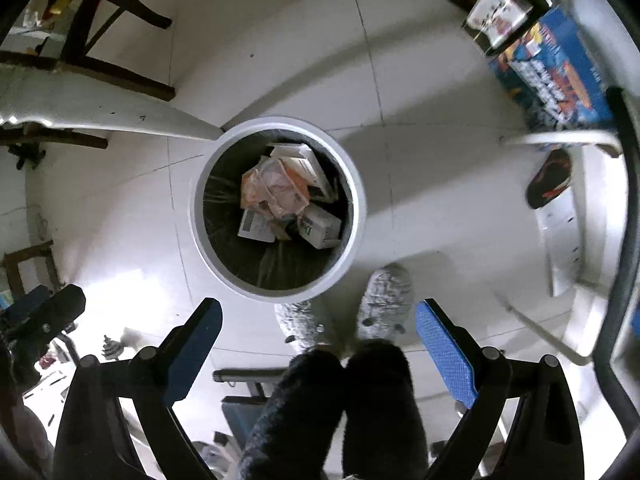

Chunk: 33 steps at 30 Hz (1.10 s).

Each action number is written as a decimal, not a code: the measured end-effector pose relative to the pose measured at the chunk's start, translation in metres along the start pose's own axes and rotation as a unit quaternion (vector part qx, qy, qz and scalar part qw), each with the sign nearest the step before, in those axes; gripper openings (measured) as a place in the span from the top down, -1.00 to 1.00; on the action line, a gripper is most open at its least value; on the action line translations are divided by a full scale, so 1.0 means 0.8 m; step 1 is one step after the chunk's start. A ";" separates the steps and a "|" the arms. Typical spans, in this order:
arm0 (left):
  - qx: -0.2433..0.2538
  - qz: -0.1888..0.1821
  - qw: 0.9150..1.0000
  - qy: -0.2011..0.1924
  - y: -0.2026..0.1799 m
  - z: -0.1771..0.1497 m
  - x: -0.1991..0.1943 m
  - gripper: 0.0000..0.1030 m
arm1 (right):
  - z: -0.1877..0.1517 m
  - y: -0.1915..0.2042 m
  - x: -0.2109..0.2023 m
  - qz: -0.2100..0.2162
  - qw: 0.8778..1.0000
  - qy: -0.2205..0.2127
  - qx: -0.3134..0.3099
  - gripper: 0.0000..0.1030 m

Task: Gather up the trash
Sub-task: 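Carry the medicine box and orange bag over the bin and release both, then swing both tools back over the table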

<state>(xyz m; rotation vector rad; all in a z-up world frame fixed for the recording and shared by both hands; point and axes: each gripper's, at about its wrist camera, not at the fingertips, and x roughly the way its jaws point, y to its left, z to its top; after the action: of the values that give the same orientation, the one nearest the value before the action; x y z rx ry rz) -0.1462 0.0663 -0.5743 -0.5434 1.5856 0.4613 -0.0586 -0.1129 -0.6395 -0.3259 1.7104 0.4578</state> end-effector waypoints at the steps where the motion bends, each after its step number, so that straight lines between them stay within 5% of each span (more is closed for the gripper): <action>1: 0.002 0.000 1.000 -0.001 -0.002 -0.005 -0.008 -0.98 | -0.004 0.002 -0.009 -0.004 1.000 -0.003 -0.002 -0.91; 15: 0.012 0.017 0.999 -0.026 -0.010 -0.059 -0.172 -0.98 | -0.074 0.027 -0.189 0.004 0.999 -0.039 -0.019 -0.91; 20: 0.020 0.033 0.997 -0.071 -0.013 -0.058 -0.260 -0.98 | -0.085 0.031 -0.287 0.029 0.998 -0.060 0.004 -0.91; 26: 0.029 0.030 0.992 -0.115 -0.056 -0.008 -0.329 -0.98 | -0.053 -0.012 -0.400 0.065 0.989 -0.102 0.081 -0.91; 33: 0.067 0.029 0.984 -0.160 -0.190 0.105 -0.388 -0.98 | 0.048 -0.139 -0.518 0.027 0.975 -0.161 0.150 -0.91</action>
<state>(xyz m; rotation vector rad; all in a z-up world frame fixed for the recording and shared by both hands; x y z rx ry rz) 0.0279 0.0154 -0.2679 -0.3034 1.3136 0.4578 0.1031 -0.2078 -0.2520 0.0144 1.4449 0.2683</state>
